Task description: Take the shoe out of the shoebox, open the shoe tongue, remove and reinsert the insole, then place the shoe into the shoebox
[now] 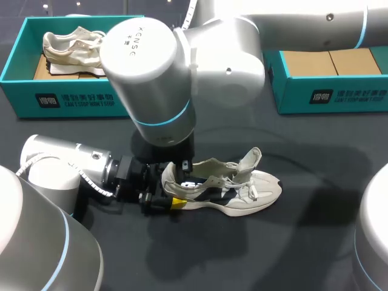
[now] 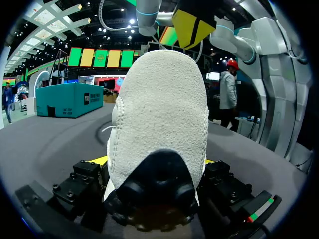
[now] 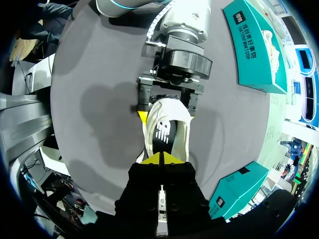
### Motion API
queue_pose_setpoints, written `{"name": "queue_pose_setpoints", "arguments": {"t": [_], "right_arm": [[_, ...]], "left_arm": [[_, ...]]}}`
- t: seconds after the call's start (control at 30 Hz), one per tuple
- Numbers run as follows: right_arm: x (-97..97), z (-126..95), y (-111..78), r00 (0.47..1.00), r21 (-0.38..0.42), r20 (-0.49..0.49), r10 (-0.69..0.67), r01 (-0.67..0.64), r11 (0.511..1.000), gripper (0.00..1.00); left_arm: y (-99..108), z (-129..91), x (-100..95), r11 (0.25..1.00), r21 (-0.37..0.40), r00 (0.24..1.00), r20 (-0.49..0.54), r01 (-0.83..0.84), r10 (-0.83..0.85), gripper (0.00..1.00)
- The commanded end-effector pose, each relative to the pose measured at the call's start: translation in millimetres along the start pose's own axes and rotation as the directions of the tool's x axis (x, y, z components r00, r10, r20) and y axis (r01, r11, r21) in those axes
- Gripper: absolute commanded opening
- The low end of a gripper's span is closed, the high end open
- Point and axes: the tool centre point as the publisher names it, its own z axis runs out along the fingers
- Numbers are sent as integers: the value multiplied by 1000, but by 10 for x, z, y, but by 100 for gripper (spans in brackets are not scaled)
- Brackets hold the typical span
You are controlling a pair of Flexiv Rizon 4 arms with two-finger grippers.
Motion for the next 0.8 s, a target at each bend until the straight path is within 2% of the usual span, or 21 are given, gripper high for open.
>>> {"name": "queue_pose_setpoints", "arguments": {"t": [0.03,0.3,0.63,0.67,0.8], "right_arm": [[4,-4,-3,1000,1,2,0,0,1000,0],[-51,312,-19,999,-62,-34,-29,27,998,0],[-82,578,-51,999,-64,-43,-23,20,998,0],[-78,597,-74,999,-66,-47,13,-16,998,0],[-78,597,-74,999,-66,-47,13,-16,998,0]], "left_arm": [[8,0,3,1000,-2,1000,0,0,0,0],[8,0,3,1000,-2,1000,0,0,0,0],[8,0,3,1000,-2,1000,0,0,0,0],[8,0,3,1000,-2,1000,0,0,0,0],[8,0,3,1000,-2,1000,0,0,0,0]]}}
